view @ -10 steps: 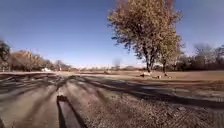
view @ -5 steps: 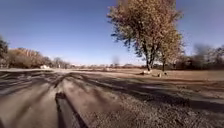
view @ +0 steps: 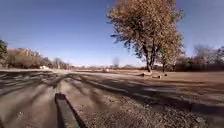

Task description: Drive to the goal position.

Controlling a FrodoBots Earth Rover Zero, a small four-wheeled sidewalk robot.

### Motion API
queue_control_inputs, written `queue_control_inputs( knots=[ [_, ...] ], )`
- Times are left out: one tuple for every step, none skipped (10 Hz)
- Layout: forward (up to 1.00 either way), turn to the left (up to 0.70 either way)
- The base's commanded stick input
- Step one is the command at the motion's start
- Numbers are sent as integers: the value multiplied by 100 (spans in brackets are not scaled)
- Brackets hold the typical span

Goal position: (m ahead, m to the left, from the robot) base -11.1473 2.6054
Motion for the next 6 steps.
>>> queue_control_inputs(
  knots=[
    [50,0],
    [50,0],
    [50,0],
    [50,0],
    [50,0],
    [50,0]
  ],
)
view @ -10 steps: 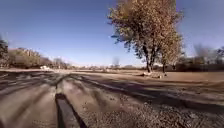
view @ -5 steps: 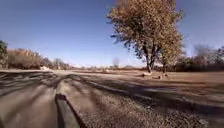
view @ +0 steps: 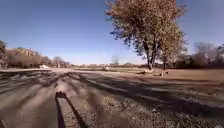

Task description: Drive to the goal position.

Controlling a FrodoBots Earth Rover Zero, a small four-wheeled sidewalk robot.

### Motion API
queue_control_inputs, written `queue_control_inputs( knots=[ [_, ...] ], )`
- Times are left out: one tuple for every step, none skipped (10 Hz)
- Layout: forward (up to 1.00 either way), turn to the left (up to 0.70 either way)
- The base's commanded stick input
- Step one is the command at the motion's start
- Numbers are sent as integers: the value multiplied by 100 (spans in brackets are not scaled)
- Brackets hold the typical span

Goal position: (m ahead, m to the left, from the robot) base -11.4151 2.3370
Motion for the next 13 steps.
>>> queue_control_inputs(
  knots=[
    [50,0],
    [50,0],
    [50,0],
    [50,0],
    [50,0],
    [50,0],
    [50,0],
    [50,0],
    [50,0],
    [50,0],
    [50,0],
    [50,0],
    [50,0]
  ],
)
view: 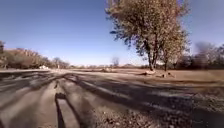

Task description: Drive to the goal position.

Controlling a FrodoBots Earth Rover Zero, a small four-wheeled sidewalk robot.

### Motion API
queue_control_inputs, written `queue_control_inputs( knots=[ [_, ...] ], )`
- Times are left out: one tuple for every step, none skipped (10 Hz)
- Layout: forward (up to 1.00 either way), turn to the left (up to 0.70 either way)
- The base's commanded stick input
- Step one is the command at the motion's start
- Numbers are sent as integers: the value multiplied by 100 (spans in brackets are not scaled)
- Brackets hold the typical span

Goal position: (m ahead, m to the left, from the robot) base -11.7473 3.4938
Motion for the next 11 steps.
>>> queue_control_inputs(
  knots=[
    [50,0],
    [50,0],
    [50,0],
    [50,0],
    [50,0],
    [50,0],
    [50,0],
    [50,0],
    [50,0],
    [50,0],
    [50,0]
  ],
)
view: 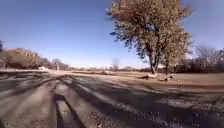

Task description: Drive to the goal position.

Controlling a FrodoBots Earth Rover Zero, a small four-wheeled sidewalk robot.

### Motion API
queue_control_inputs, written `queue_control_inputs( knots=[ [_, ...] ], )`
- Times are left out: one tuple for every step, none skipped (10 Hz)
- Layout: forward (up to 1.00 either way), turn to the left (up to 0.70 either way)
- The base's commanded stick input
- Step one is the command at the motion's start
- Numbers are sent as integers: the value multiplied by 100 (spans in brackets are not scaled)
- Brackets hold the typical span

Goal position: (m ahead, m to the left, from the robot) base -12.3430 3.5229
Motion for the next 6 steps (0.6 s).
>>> queue_control_inputs(
  knots=[
    [50,0],
    [50,0],
    [50,0],
    [50,0],
    [50,0],
    [50,0]
  ],
)
